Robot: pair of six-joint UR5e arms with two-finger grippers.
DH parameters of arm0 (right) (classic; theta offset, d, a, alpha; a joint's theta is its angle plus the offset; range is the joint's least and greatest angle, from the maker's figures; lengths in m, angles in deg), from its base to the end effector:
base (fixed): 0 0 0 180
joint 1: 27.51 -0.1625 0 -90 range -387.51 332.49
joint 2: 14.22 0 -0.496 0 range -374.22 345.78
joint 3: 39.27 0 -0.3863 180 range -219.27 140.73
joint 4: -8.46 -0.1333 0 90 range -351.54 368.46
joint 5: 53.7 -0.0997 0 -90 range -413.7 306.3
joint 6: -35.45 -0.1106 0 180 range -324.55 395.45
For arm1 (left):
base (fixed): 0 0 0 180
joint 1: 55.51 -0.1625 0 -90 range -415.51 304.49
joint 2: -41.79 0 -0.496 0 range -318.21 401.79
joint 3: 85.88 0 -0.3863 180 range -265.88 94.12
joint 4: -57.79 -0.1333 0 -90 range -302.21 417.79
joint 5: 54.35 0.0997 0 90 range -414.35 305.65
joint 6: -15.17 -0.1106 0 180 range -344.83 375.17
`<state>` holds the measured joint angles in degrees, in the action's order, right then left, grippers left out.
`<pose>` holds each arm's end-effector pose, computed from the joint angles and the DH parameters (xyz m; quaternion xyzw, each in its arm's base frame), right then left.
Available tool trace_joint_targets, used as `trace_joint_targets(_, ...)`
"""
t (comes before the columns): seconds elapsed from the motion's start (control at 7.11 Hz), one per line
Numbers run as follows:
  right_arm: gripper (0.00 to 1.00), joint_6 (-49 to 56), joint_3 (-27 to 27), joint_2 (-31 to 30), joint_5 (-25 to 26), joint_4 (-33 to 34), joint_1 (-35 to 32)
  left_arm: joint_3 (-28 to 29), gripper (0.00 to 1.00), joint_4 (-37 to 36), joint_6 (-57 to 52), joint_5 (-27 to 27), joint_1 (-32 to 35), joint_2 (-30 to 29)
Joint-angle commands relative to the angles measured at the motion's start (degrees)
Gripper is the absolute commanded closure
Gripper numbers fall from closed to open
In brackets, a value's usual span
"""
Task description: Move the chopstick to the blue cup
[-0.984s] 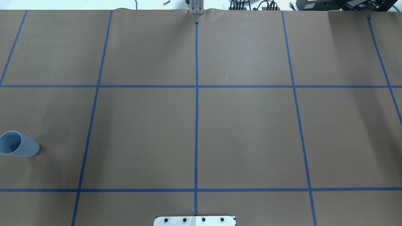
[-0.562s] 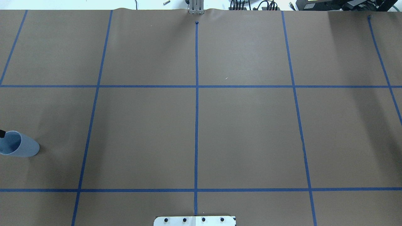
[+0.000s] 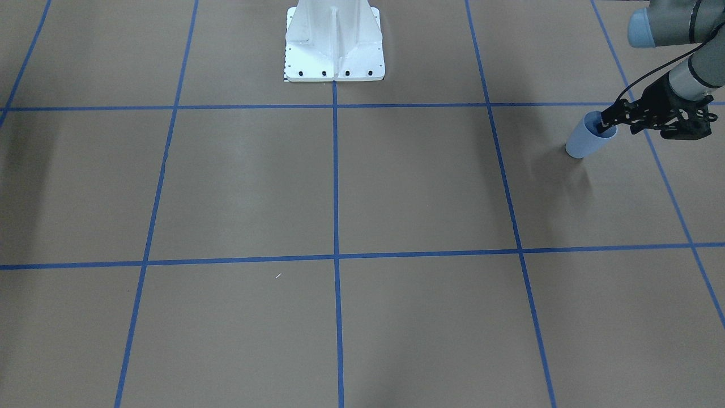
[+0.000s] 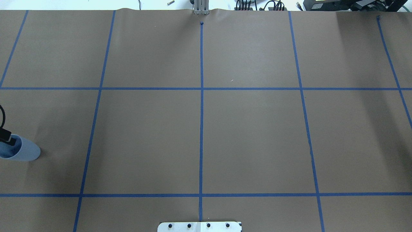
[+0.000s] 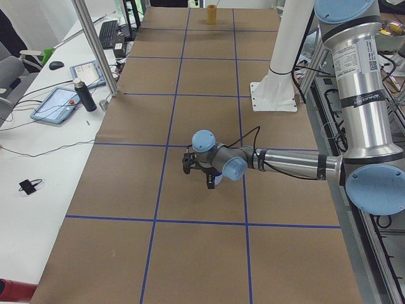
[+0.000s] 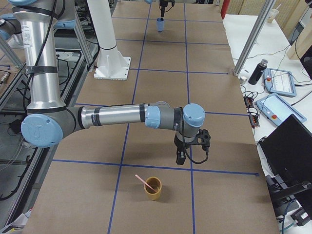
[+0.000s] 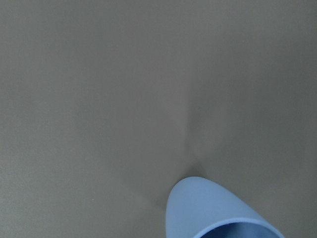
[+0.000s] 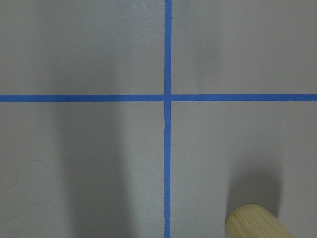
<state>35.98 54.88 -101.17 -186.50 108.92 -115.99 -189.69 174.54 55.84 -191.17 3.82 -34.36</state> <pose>0.0447 -0.5059 0.6961 -0.0296 -0.3645 -0.0063 0.9307 0.1540 -0.3629 0.6671 -0.0532 0.4376 0.0136 0.8975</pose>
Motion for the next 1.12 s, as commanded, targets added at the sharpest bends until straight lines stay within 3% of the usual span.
trace_joint_targets(0.0, 0.0, 0.0, -0.2, 0.2, 0.0, 0.0, 0.2, 0.1, 0.94, 0.0, 0.4, 0.1, -1.0, 0.0)
trace_joint_targets(0.28, 0.0, 0.0, -0.4, 0.4, 0.0, 0.0, 0.4, -0.8, 1.0, 0.0, 1.4, 0.1, -0.6, 0.0)
trace_joint_targets(0.56, 0.0, 0.0, -0.3, 0.5, -0.6, -0.1, 0.4, -6.8, 1.0, -5.2, 3.5, -1.6, 0.0, -0.6)
trace_joint_targets(0.7, 0.0, 0.4, -0.1, 0.5, -1.1, -0.2, 0.4, -9.5, 1.0, -14.3, 5.1, -2.1, 0.5, -7.1)
trace_joint_targets(0.98, 0.0, 0.2, -0.1, 0.5, -1.1, -0.2, 0.5, -8.1, 1.0, -32.8, 12.2, -1.5, 0.3, -27.7)
